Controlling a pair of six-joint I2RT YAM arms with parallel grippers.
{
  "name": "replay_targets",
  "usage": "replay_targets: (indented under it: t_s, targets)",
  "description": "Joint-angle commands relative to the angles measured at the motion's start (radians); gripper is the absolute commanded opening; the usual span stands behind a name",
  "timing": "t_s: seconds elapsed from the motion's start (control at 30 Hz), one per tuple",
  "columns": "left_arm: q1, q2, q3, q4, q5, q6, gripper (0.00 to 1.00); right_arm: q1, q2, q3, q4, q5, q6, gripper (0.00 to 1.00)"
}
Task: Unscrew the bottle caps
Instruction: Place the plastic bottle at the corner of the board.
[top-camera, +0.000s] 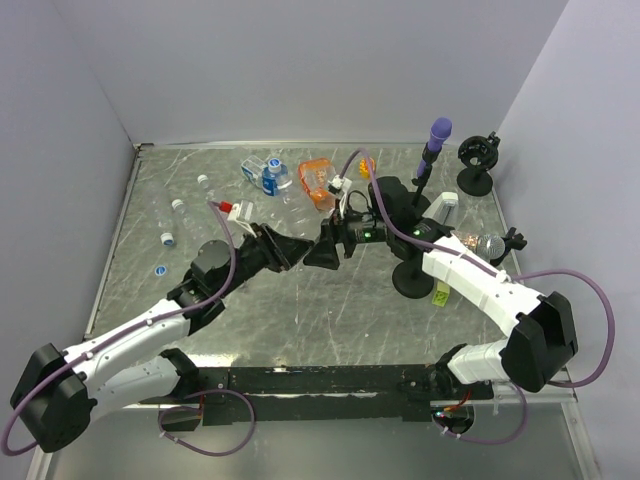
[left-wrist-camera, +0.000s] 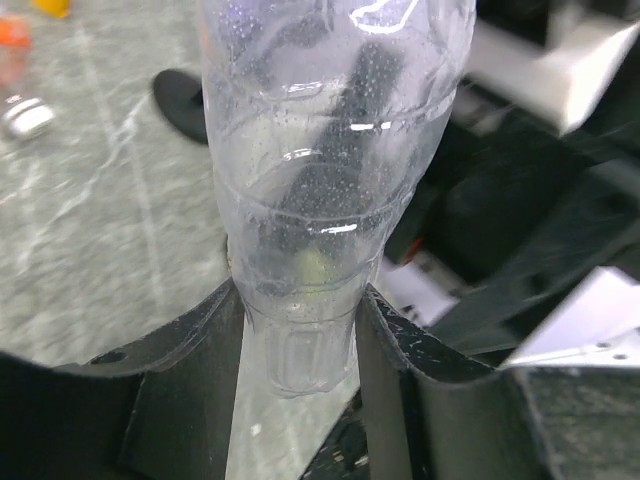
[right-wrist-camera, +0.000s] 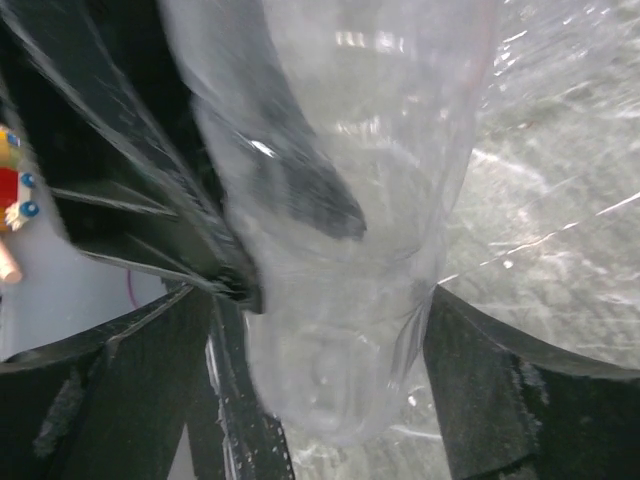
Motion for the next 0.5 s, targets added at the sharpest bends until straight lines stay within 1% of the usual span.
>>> replay_targets:
  t_s: [0.0, 0.07, 0.13, 0.2, 0.27, 0.3, 0.33, 0.4, 0.47]
  targets:
    - [-0.016, -0.025, 0.014, 0.169, 0.019, -0.074, 0.26, 0.009, 0.006, -0.016, 0.034, -0.064, -0.002, 0.84]
    - [-0.014, -0.030, 0.006, 0.195, 0.019, -0.092, 0.27, 0.009, -0.004, -0.027, 0.046, -0.085, -0.001, 0.77]
    - [-0.016, -0.031, 0.008, 0.201, 0.025, -0.105, 0.28, 0.009, -0.013, -0.039, 0.060, -0.094, 0.001, 0.68]
    - [-0.014, -0.030, 0.020, 0.183, 0.039, -0.103, 0.30, 0.008, -0.024, -0.047, 0.077, -0.102, 0.008, 0.55]
    - [-0.016, -0.033, 0.029, 0.157, 0.046, -0.099, 0.36, 0.005, -0.035, -0.044, 0.077, -0.096, 0.007, 0.42]
    - [-0.016, -0.039, 0.031, 0.146, 0.046, -0.094, 0.40, 0.003, -0.039, -0.041, 0.075, -0.096, 0.005, 0.38]
    - [-0.016, -0.048, 0.031, 0.128, 0.043, -0.093, 0.47, 0.000, -0.044, -0.039, 0.072, -0.096, 0.004, 0.33]
    - [-0.014, -0.079, 0.031, 0.085, 0.013, -0.074, 0.66, -0.005, -0.052, -0.045, 0.074, -0.102, 0.002, 0.29]
    - [-0.016, -0.142, 0.038, 0.005, -0.027, -0.039, 0.83, -0.008, -0.064, -0.062, 0.077, -0.117, -0.005, 0.28]
